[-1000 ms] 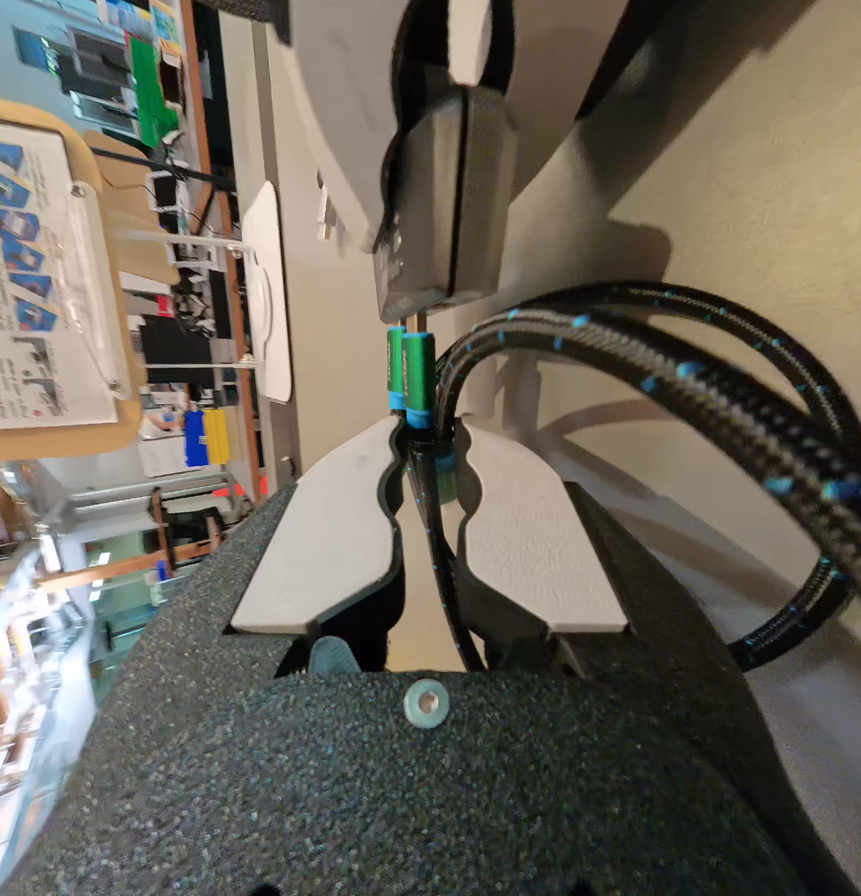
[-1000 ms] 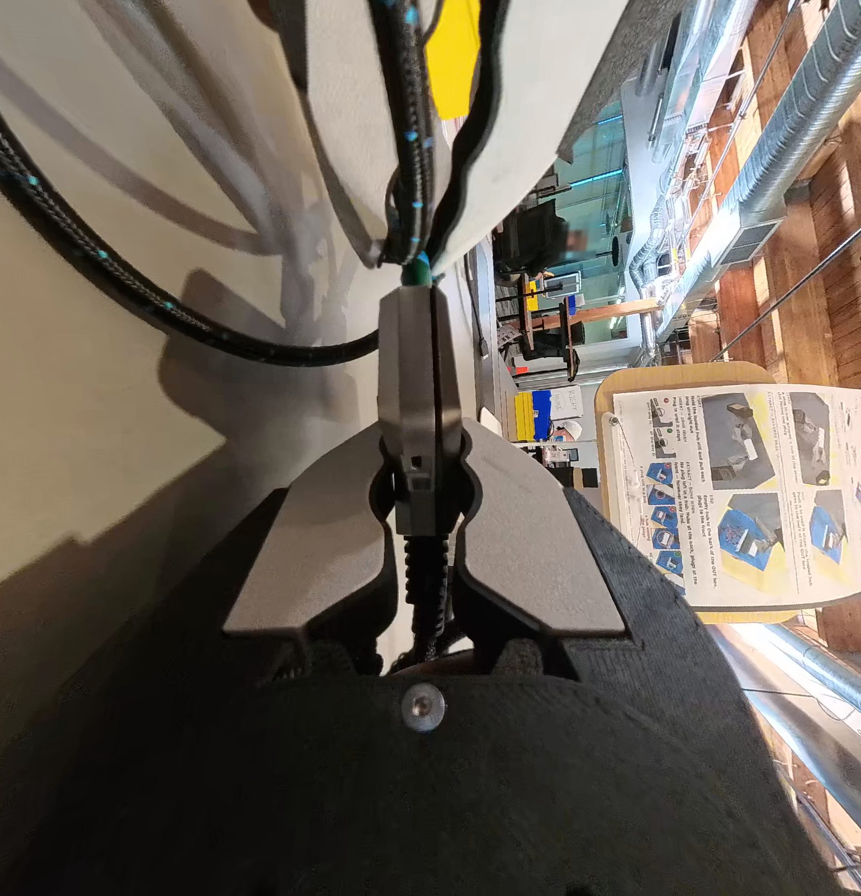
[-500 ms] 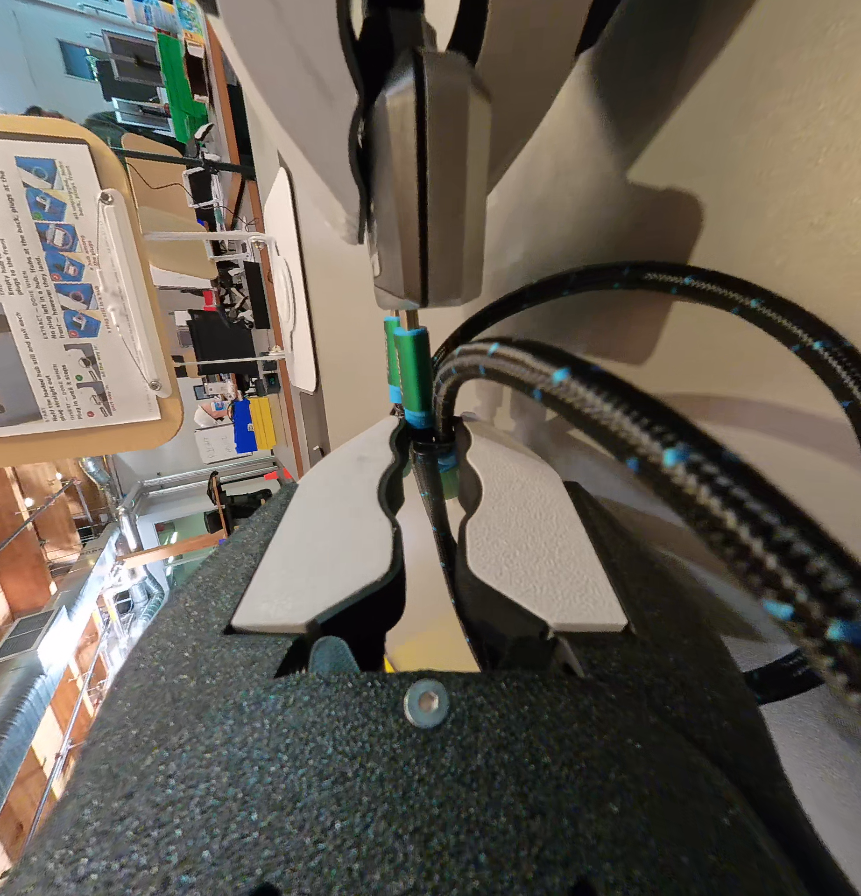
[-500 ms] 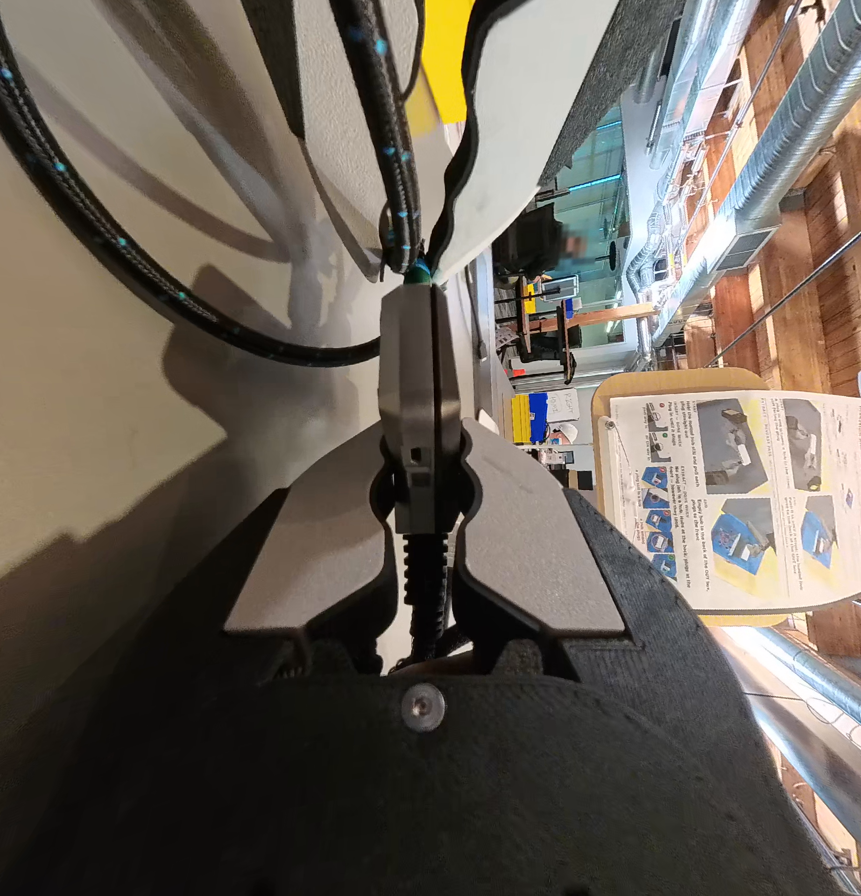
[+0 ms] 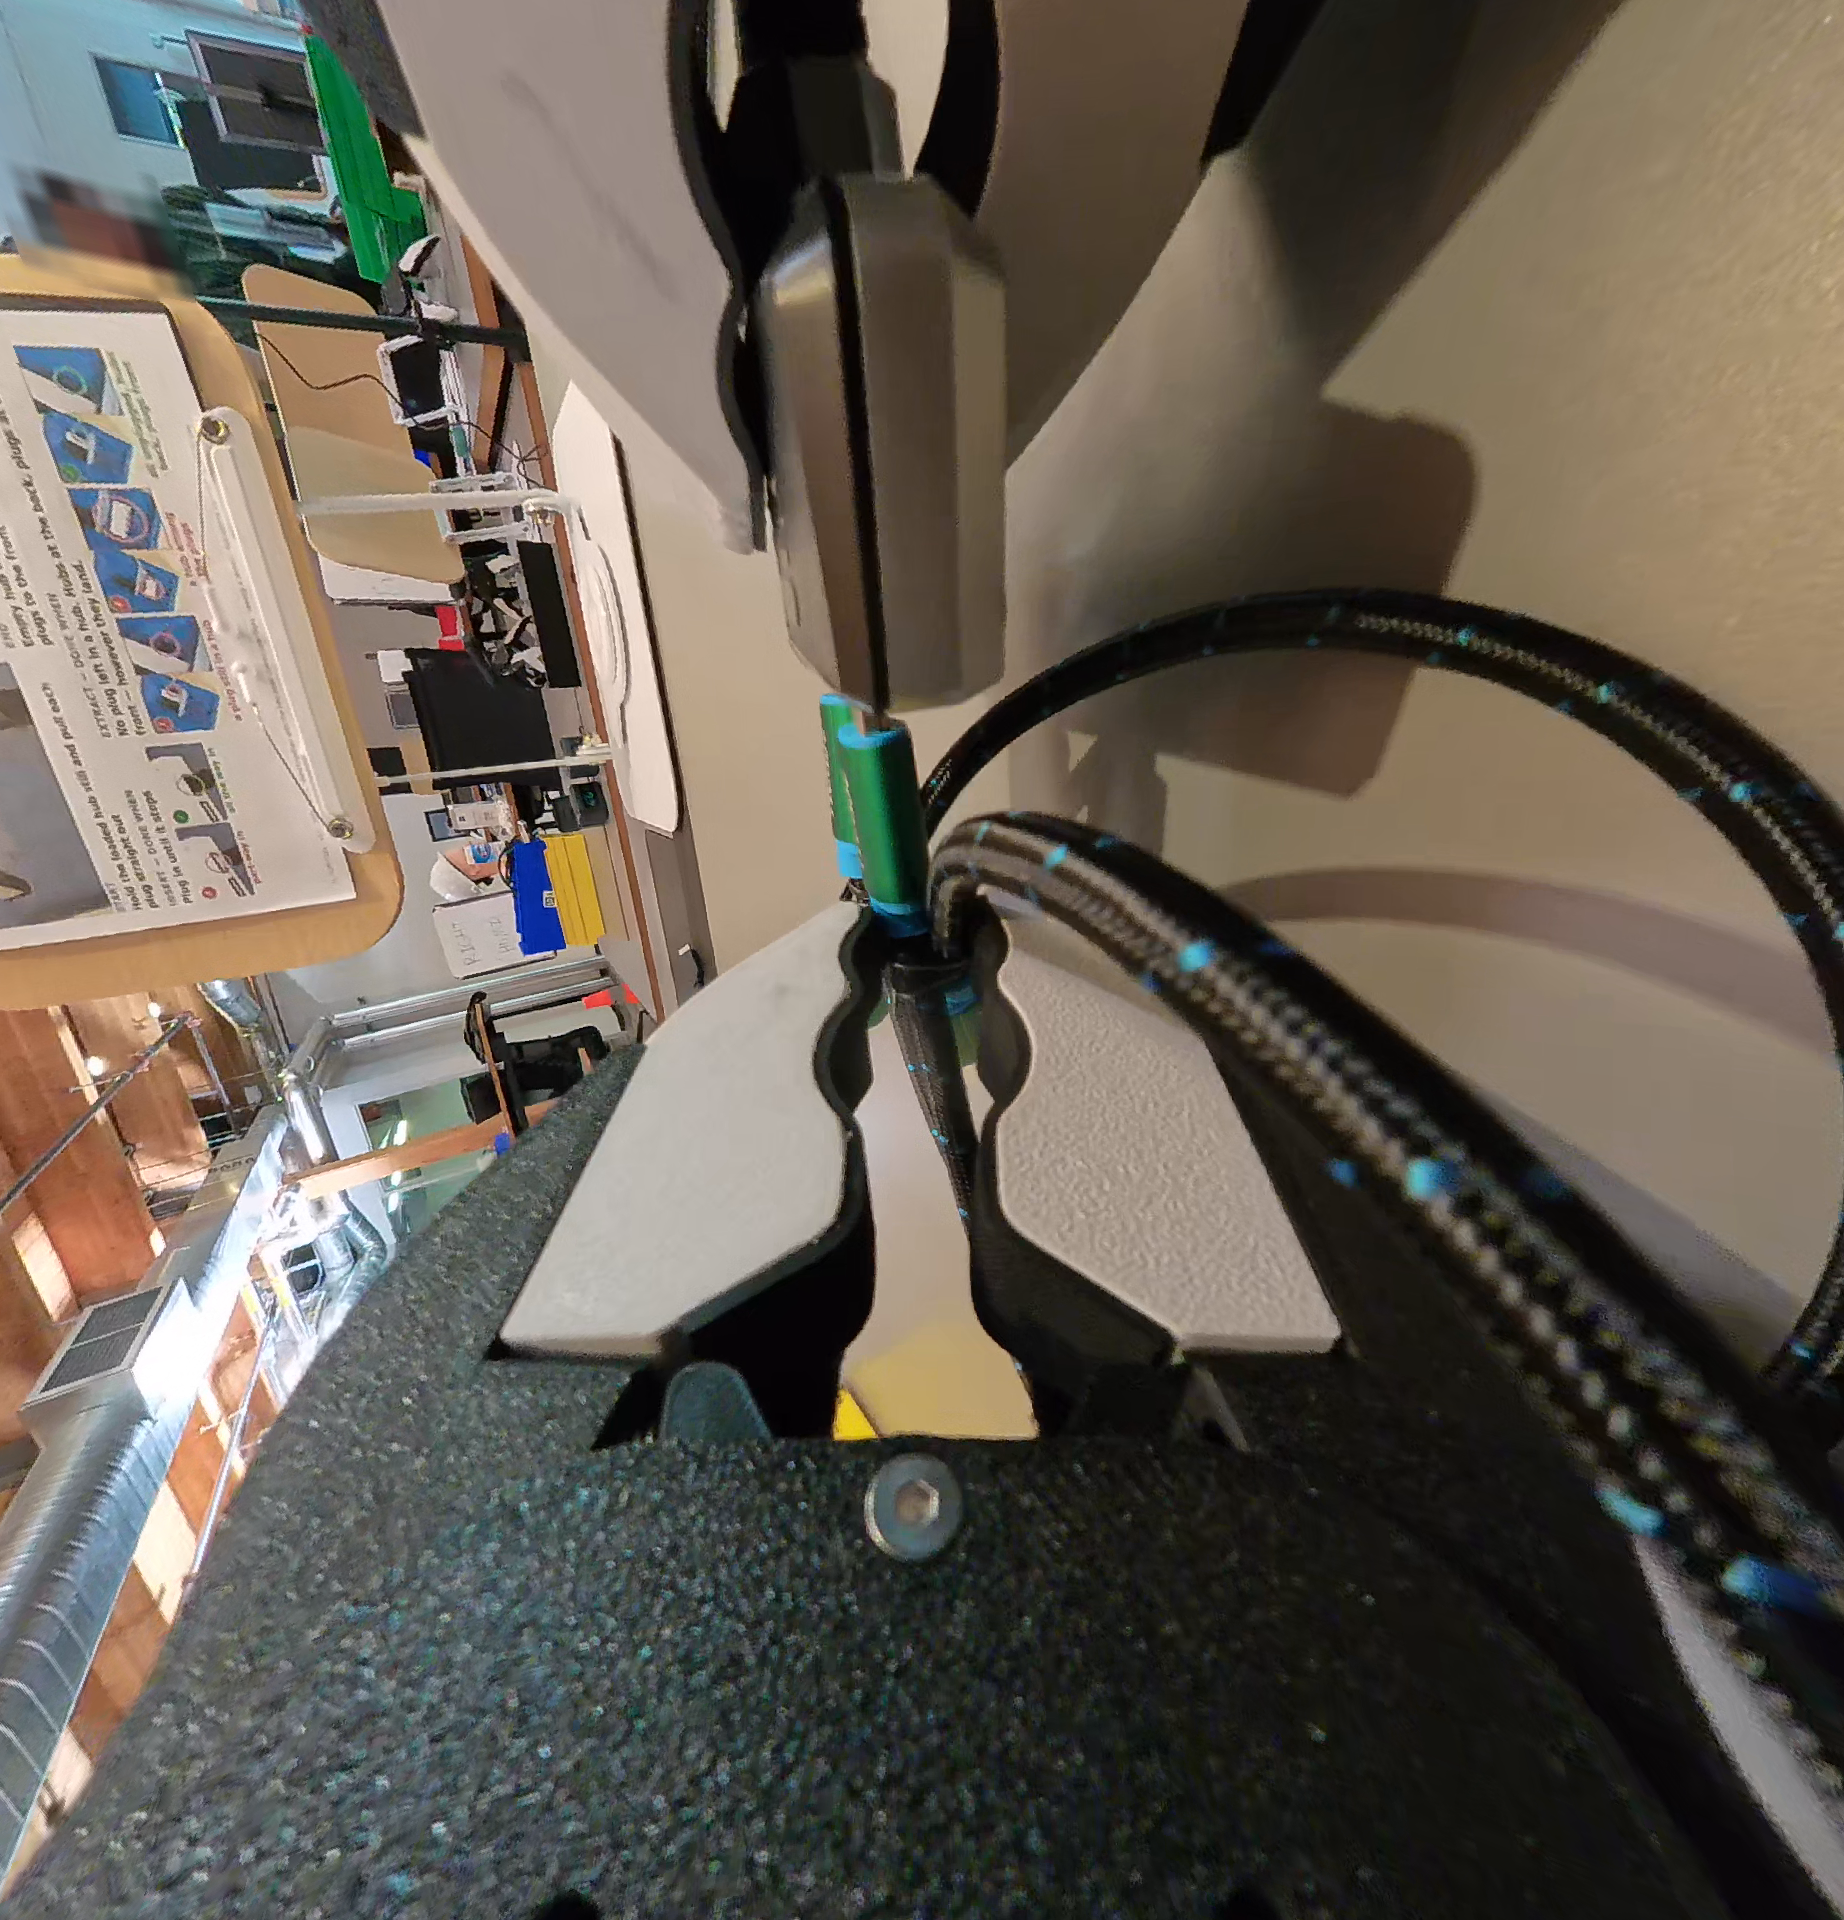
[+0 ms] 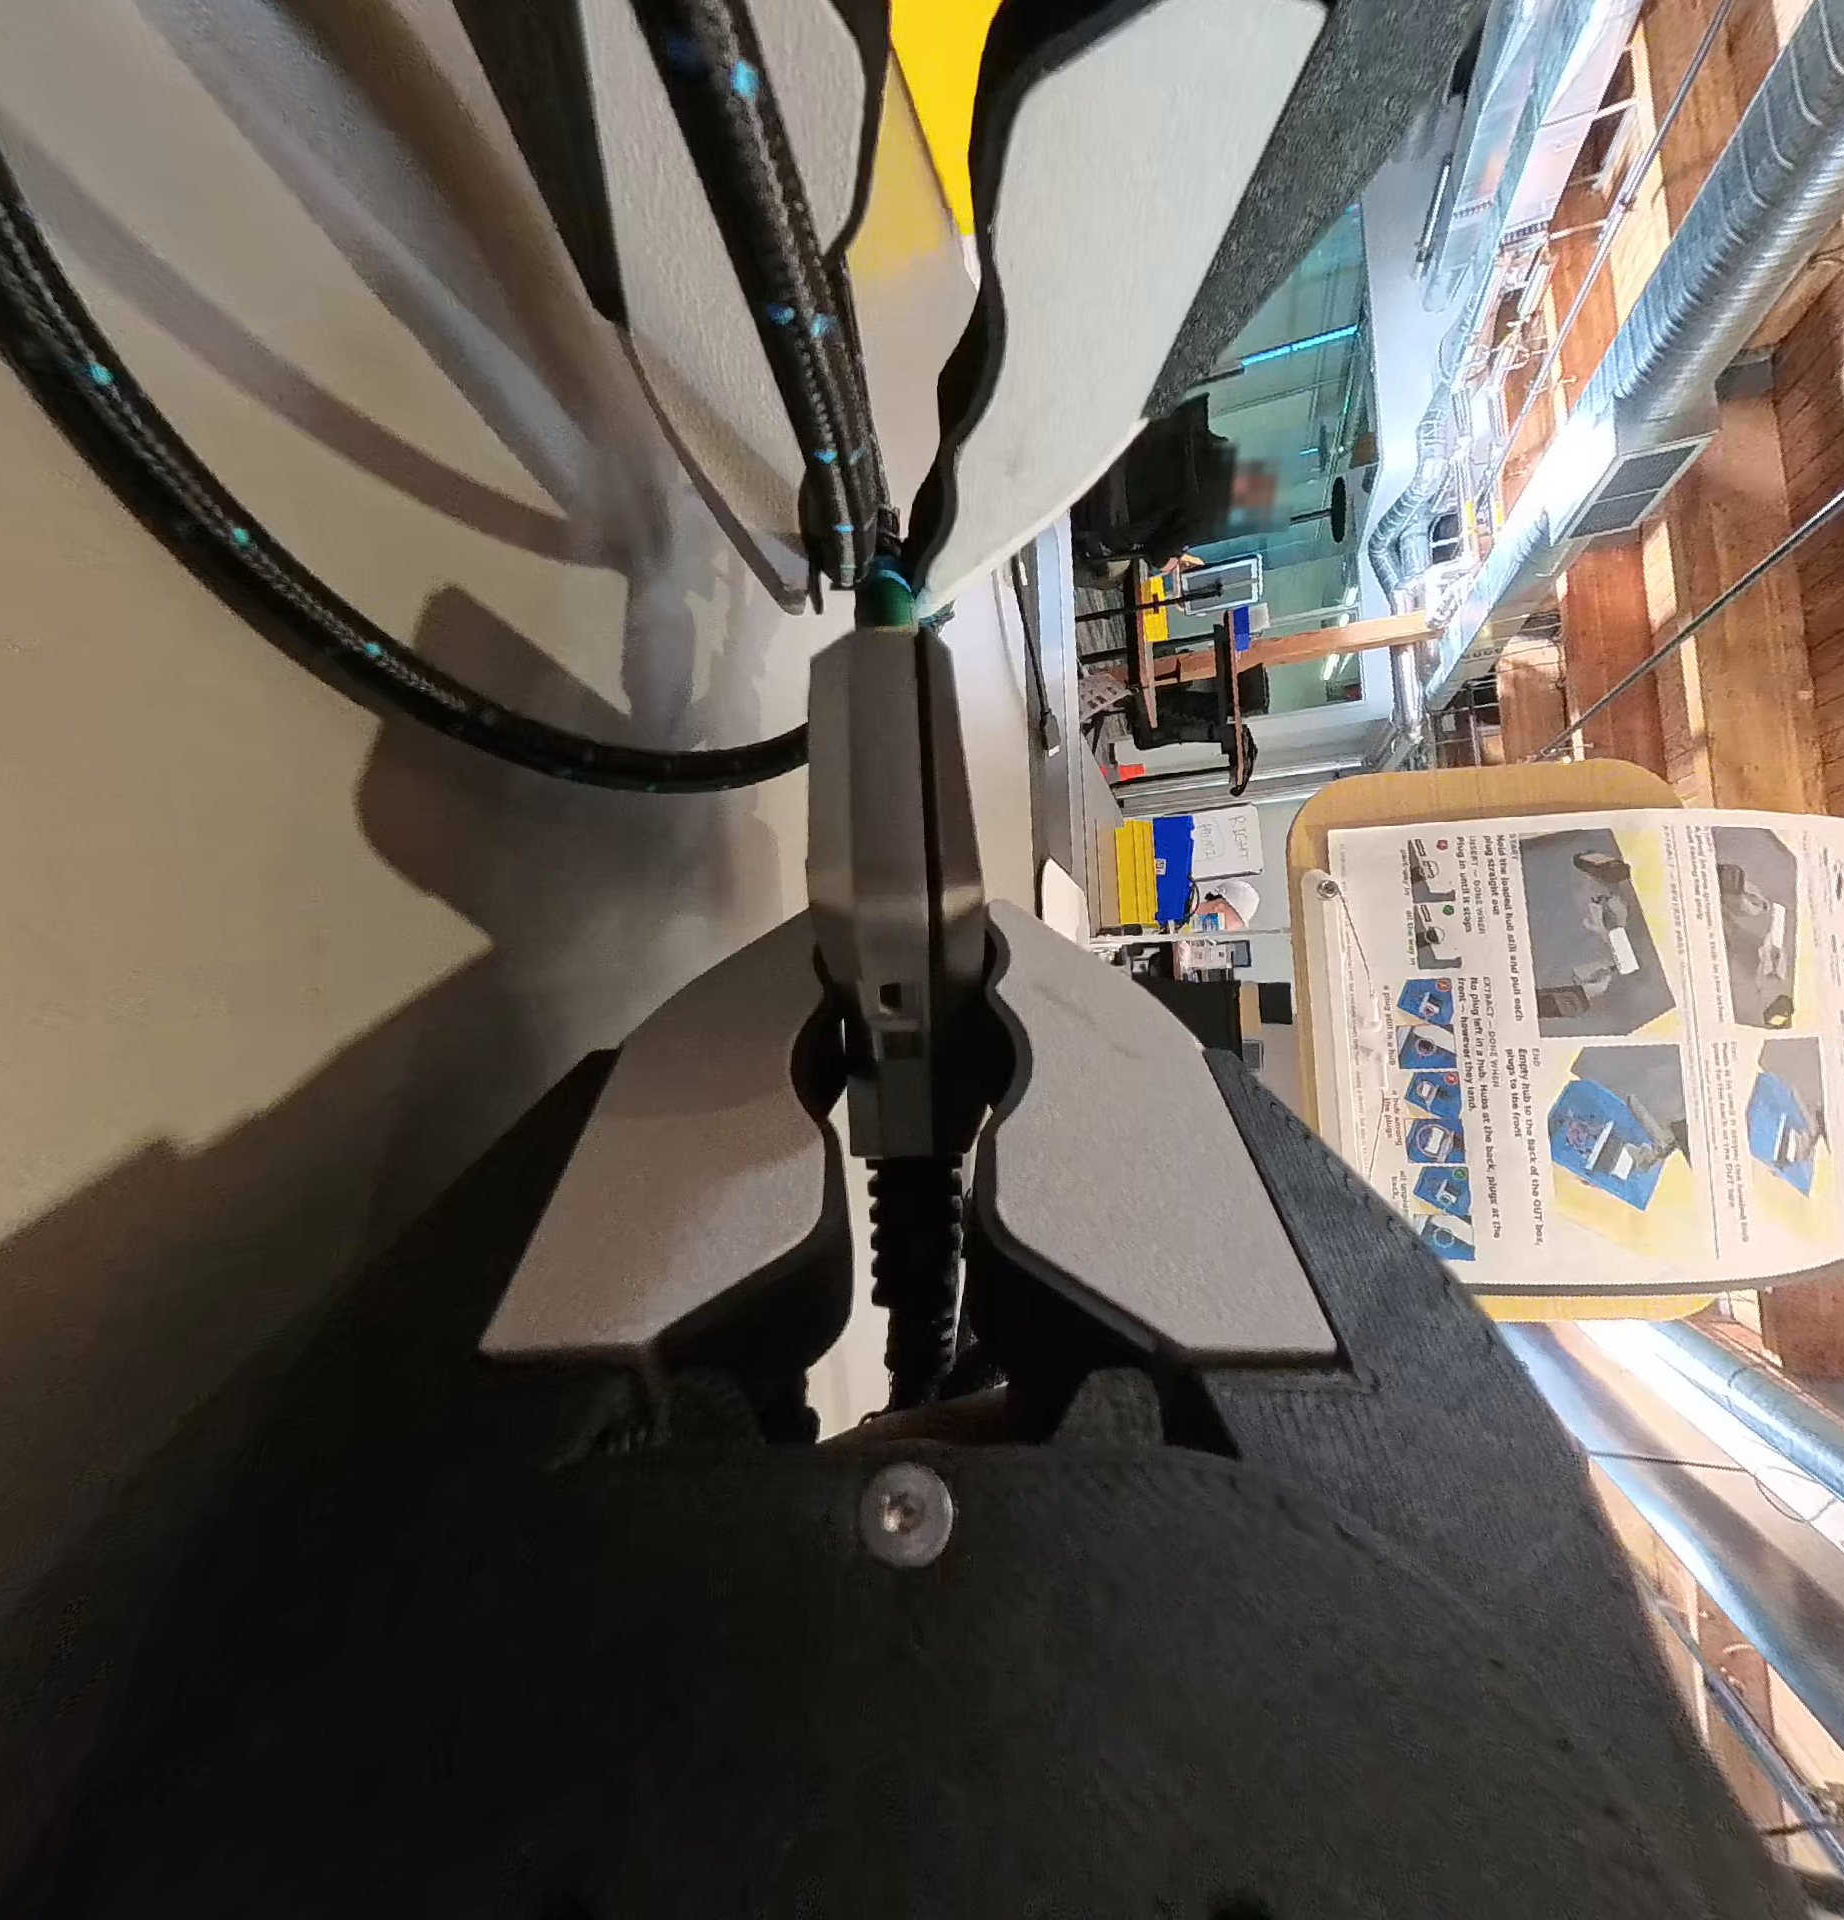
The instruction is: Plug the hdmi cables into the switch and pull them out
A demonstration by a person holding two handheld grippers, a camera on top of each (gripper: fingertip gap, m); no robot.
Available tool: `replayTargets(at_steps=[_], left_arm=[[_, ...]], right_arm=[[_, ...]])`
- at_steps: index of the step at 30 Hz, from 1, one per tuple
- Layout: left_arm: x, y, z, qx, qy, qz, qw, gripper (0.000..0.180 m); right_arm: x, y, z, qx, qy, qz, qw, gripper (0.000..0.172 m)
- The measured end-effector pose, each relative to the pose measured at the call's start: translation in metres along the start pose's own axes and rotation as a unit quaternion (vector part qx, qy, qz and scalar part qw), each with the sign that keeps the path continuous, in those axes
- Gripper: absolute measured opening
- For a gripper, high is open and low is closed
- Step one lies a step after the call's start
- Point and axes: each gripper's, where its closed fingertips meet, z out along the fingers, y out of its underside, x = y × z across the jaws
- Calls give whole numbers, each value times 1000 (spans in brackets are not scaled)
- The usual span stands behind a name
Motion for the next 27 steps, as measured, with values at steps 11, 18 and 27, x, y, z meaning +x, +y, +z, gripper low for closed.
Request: replayTargets(at_steps=[11,18,27], left_arm=[[-2,-3,-4,-6,-6,2,1000,15],[0,-7,-4,10,-3,1,1000,15],[-1,-10,-4,23,-8,3,1000,18]], right_arm=[[2,0,0,-5,7,1,1000,19],[-1,-1,1,6,0,-1,1000,19],[-1,-2,0,14,3,-23,1000,20]])
